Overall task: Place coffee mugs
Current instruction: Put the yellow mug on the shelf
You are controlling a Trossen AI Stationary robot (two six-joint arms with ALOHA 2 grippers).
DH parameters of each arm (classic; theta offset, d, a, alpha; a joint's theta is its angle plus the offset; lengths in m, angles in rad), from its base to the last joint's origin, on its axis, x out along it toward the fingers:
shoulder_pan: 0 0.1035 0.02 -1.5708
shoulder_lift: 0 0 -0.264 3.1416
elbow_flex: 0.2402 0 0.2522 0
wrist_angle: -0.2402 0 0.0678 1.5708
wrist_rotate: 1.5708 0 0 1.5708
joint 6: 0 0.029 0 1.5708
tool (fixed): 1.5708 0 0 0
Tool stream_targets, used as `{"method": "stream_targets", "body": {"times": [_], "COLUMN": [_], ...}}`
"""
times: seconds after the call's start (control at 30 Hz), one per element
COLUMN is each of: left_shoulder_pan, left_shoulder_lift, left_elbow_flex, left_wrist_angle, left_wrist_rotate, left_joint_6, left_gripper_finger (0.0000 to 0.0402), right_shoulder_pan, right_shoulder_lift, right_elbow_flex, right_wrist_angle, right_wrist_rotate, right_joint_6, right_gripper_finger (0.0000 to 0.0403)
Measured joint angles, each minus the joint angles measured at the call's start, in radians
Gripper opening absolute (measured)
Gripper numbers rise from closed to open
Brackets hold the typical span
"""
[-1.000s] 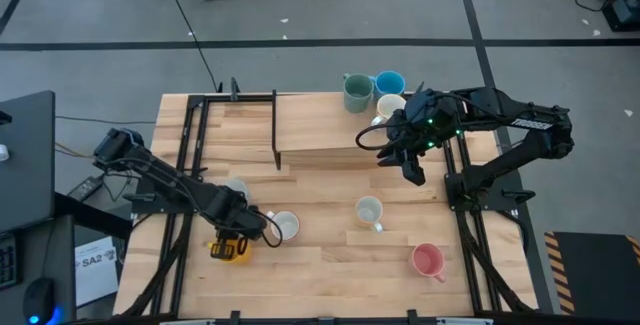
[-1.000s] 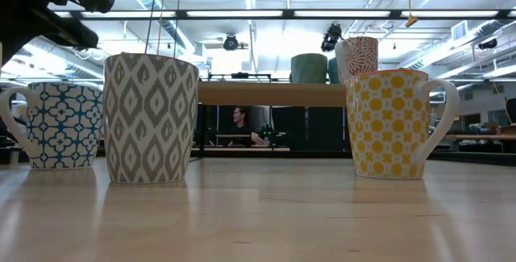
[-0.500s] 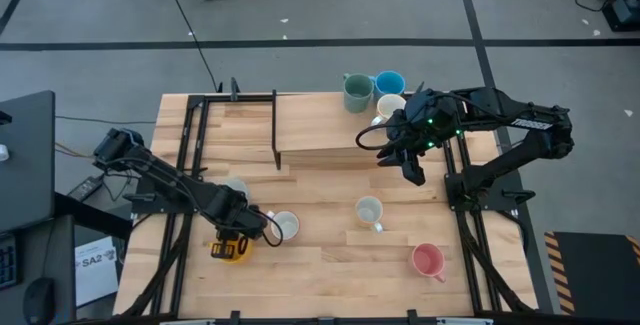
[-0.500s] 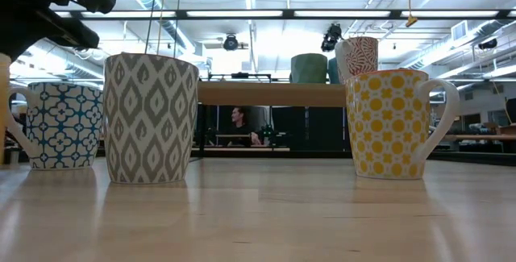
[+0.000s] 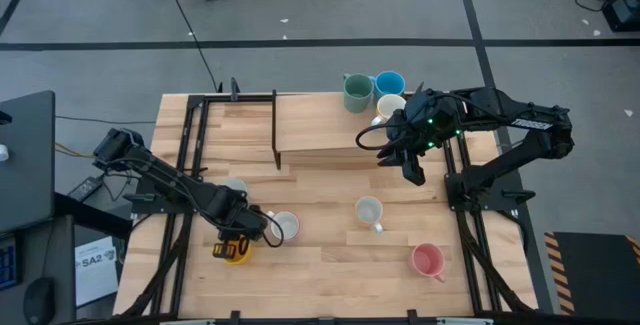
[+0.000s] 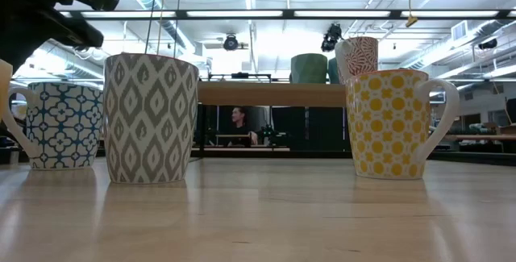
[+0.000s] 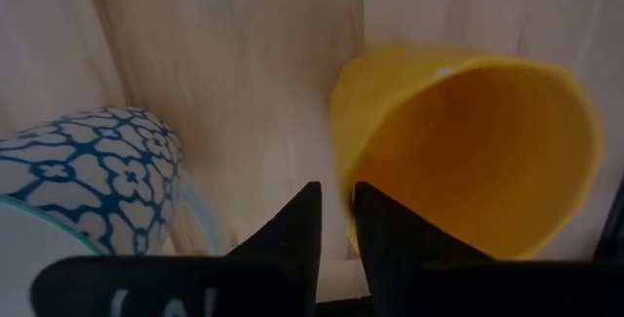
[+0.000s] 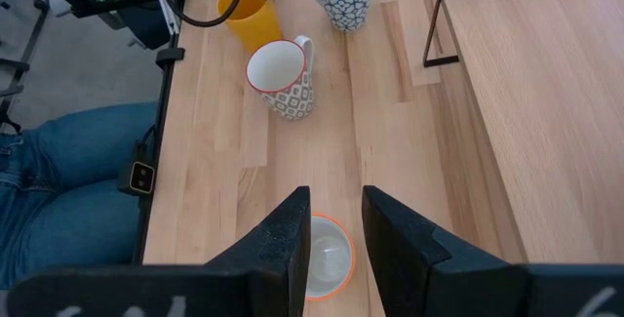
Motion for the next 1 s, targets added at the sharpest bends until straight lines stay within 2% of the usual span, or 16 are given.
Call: {"method": "stream_targets", "body": {"times": [0.37, 0.57, 0.77, 1.0], "left_shoulder_pan": [0.000, 0.000, -0.007, -0.121], "left_shoulder_lift": [0.000, -0.002, -0.003, -0.003], "left_elbow_flex": [0.000, 0.022, 0.156, 0.262], "left_wrist_angle": [0.000, -0.010, -0.024, -0.018], "left_wrist_rotate": [-0.010, 0.026, 0.039, 0.039], "left_joint_6": [-0.003, -0.004, -0.063, -0.191], "left_gripper_finger": [0.0163, 0.0165, 0.0163, 0.0163], "right_shoulder_pan": [0.000, 0.000, 0.000, 0.000], "right_shoulder_lift": [0.000, 0.000, 0.000, 0.000], "right_elbow_flex": [0.000, 0.000, 0.000, 0.000], "right_wrist_angle": [0.000, 0.000, 0.000, 0.000], "right_wrist_rotate": [0.000, 0.000, 0.000, 0.000], "right_joint_6": [0.000, 0.000, 0.000, 0.000], "right_gripper_finger": [0.0101, 0.0101, 0.0101, 0.0101]}}
